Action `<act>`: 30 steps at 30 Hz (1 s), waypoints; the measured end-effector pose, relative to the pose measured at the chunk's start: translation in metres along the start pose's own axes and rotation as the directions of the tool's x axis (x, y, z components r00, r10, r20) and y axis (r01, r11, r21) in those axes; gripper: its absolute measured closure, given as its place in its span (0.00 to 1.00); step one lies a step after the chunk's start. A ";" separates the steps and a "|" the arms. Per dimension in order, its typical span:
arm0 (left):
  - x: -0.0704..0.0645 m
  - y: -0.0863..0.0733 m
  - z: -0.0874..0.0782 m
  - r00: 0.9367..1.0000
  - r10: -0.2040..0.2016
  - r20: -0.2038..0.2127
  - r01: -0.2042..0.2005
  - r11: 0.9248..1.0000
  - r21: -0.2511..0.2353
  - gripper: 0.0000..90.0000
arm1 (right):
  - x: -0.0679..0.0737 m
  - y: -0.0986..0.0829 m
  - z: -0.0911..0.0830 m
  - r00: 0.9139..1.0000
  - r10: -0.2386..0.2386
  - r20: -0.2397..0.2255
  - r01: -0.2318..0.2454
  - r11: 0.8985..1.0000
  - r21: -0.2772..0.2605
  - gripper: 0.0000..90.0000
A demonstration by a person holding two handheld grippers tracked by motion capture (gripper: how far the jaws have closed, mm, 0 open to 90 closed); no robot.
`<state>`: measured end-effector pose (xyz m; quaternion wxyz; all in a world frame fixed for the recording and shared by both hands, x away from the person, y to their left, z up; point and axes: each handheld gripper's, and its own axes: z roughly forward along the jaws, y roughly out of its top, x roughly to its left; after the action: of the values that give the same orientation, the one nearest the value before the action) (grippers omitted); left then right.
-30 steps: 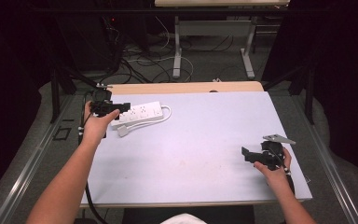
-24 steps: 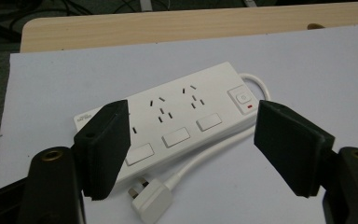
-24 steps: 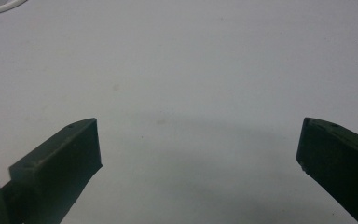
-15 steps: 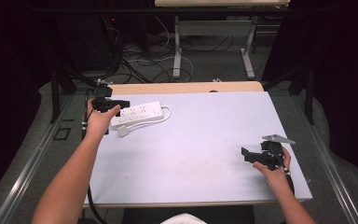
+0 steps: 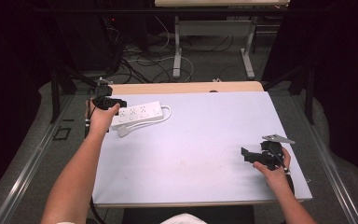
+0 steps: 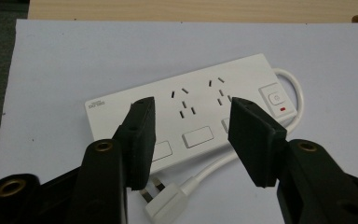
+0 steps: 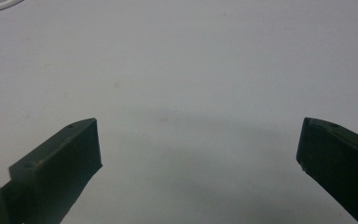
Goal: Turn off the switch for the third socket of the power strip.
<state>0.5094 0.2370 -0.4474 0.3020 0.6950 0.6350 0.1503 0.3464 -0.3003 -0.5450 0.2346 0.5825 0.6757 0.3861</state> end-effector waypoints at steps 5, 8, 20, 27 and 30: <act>0.004 0.001 0.005 1.000 -0.015 -0.010 0.015 0.999 0.041 0.64 | 0.000 0.000 0.000 1.000 -0.002 -0.002 0.002 1.000 0.002 0.00; 0.004 0.001 0.007 0.999 -0.028 -0.020 0.029 0.998 0.055 0.66 | 0.000 0.000 0.000 1.000 -0.003 -0.002 0.004 1.000 0.002 0.00; 0.010 0.002 0.017 0.996 -0.085 -0.026 0.087 0.990 0.108 0.74 | -0.001 0.000 0.001 1.000 -0.009 -0.002 0.009 1.000 0.002 0.00; 0.012 0.002 0.022 0.994 -0.104 -0.022 0.106 0.985 0.137 0.74 | 0.000 0.000 0.001 1.000 -0.002 -0.005 0.002 1.000 0.006 0.00; 0.014 0.001 0.025 0.993 -0.118 -0.030 0.121 0.983 0.140 0.74 | 0.000 0.000 0.002 1.000 -0.001 -0.006 0.001 1.000 0.006 0.00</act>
<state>0.5273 0.2446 -0.4681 0.2536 0.6736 0.6879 0.0937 0.3477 -0.3001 -0.5462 0.2312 0.5818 0.6777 0.3857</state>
